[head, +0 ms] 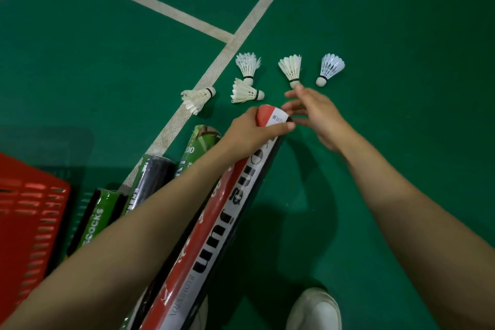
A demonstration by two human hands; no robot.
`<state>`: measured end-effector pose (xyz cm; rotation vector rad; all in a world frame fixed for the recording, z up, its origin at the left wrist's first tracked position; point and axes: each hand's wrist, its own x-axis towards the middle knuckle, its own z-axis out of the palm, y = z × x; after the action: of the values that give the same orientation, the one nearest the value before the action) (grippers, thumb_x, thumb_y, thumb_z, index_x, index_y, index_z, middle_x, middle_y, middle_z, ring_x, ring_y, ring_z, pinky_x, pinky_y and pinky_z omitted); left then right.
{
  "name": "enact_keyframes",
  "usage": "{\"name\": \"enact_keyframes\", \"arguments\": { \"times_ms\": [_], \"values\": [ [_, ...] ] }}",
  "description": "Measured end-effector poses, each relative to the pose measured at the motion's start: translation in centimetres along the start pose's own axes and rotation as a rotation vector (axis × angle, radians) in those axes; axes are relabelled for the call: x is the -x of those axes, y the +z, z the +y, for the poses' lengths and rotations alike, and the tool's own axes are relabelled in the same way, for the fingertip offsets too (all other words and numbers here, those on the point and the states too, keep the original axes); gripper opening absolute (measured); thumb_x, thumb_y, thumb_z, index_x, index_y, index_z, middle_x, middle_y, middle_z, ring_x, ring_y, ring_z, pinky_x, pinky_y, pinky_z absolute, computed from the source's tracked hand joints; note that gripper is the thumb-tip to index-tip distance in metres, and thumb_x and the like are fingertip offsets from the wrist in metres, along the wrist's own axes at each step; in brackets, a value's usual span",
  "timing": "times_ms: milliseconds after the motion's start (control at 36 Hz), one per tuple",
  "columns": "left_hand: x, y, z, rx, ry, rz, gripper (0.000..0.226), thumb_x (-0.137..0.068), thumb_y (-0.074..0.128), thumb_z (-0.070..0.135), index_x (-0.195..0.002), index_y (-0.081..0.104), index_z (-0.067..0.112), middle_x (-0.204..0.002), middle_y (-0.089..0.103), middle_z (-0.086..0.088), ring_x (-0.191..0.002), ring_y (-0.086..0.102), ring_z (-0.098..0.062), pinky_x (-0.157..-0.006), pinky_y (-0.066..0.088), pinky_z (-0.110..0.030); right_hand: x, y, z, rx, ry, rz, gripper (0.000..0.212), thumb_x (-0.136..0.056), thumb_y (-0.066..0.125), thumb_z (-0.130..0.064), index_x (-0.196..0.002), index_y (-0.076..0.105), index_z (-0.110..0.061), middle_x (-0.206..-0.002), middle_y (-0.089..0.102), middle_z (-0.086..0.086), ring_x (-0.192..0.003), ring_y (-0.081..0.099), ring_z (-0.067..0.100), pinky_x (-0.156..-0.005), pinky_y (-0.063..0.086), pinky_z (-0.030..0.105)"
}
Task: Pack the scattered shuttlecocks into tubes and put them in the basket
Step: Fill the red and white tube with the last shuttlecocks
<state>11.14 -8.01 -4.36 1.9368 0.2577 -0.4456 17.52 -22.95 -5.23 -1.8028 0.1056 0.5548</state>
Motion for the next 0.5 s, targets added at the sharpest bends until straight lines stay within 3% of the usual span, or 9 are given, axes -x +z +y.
{"name": "enact_keyframes", "arguments": {
  "times_ms": [83,139,222,333,417,500],
  "values": [
    [-2.2,-0.2,0.3,0.032,-0.031,-0.036,0.053,-0.076,0.072,0.056,-0.111,0.059,0.018,-0.098,0.07,-0.001,-0.084,0.067,-0.014,-0.078,0.055,-0.031,-2.6,-1.2,1.3,0.149,0.015,0.073,0.019,-0.097,0.051,-0.029,-0.111,0.058,-0.019,-0.106,0.059,0.0,-0.102,0.054,0.016,-0.091,0.042,0.031],
    [-3.6,-0.3,0.7,0.039,-0.036,-0.058,0.055,-0.075,0.073,0.057,-0.107,0.061,0.014,-0.098,0.072,-0.005,-0.085,0.068,-0.017,-0.084,0.056,-0.037,-4.5,-2.1,1.6,0.279,0.031,0.108,0.032,-0.093,0.057,-0.027,-0.125,0.055,-0.021,-0.127,0.05,0.008,-0.116,0.049,0.021,-0.094,0.038,0.028],
    [-5.5,-0.3,1.6,0.016,-0.023,-0.078,0.054,-0.076,0.073,0.054,-0.105,0.06,0.01,-0.085,0.067,-0.004,-0.072,0.062,-0.014,-0.07,0.053,-0.03,-7.2,-3.6,1.0,0.446,0.073,0.198,0.053,-0.09,0.06,-0.03,-0.14,0.043,-0.023,-0.147,0.032,0.013,-0.135,0.034,0.029,-0.11,0.03,0.034],
    [-7.4,-0.1,2.1,0.01,-0.026,-0.096,0.053,-0.079,0.072,0.05,-0.106,0.062,0.006,-0.089,0.067,-0.007,-0.073,0.061,-0.015,-0.07,0.052,-0.029,-10.4,-5.2,0.2,0.542,0.123,0.306,0.071,-0.09,0.061,-0.029,-0.15,0.023,-0.027,-0.159,0.006,0.009,-0.144,0.009,0.03,-0.115,0.018,0.035],
    [-8.4,0.2,1.7,0.005,-0.051,-0.088,0.045,-0.079,0.072,0.05,-0.099,0.06,0.011,-0.087,0.066,-0.003,-0.072,0.061,-0.012,-0.066,0.051,-0.023,-12.5,-6.5,0.1,0.559,0.16,0.346,0.08,-0.089,0.062,-0.027,-0.152,0.013,-0.026,-0.16,-0.002,0.006,-0.145,0.001,0.03,-0.116,0.015,0.035],
    [-9.2,0.5,0.9,0.073,-0.102,-0.107,0.048,-0.077,0.074,0.05,-0.1,0.059,0.01,-0.094,0.071,-0.01,-0.081,0.07,-0.022,-0.08,0.056,-0.035,-13.8,-7.6,0.6,0.581,0.206,0.334,0.087,-0.087,0.064,-0.024,-0.153,0.007,-0.025,-0.16,-0.006,0.005,-0.146,-0.002,0.03,-0.117,0.012,0.037]
  ]
}}
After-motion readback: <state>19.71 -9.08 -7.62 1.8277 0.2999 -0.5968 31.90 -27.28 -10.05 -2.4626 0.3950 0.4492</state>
